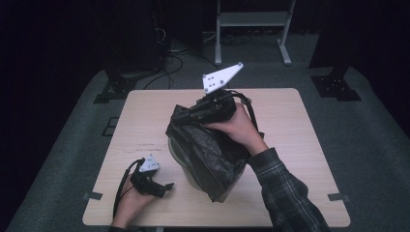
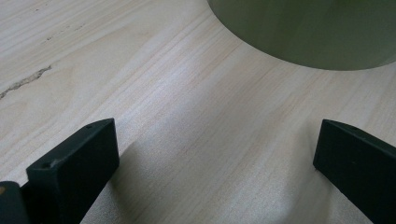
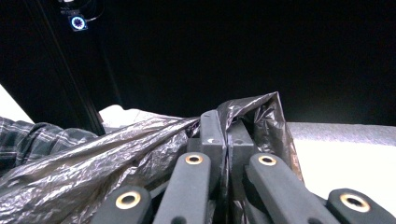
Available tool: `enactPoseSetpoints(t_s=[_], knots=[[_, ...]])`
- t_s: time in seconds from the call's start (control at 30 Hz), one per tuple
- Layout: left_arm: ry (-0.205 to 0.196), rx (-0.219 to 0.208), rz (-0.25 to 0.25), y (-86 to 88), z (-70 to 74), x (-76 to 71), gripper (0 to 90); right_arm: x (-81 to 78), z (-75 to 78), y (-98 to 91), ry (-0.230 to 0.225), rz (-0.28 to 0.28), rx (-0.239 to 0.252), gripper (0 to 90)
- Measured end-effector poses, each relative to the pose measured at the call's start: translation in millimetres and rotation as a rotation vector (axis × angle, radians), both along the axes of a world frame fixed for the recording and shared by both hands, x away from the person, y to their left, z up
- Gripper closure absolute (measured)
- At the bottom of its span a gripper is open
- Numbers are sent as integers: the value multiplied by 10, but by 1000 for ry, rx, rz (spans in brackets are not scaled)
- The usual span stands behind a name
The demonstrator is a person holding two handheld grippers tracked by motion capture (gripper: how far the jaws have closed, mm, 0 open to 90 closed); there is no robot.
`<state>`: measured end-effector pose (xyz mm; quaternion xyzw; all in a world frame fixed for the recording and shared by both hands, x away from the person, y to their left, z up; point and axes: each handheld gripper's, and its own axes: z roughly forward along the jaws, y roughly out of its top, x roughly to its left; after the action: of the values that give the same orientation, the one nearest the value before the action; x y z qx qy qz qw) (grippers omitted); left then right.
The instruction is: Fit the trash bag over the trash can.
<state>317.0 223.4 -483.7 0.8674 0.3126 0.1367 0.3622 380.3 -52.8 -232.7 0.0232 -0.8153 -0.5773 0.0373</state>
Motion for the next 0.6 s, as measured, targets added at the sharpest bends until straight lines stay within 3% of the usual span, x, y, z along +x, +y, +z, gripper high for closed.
enactPoseSetpoints(t_s=[0.37,0.6], knots=[[0,1,0,-1,0,-3,0,125,-5,504,28,59,19,890],[0,-1,-1,-3,0,-5,0,166,-5,613,41,61,17,888]])
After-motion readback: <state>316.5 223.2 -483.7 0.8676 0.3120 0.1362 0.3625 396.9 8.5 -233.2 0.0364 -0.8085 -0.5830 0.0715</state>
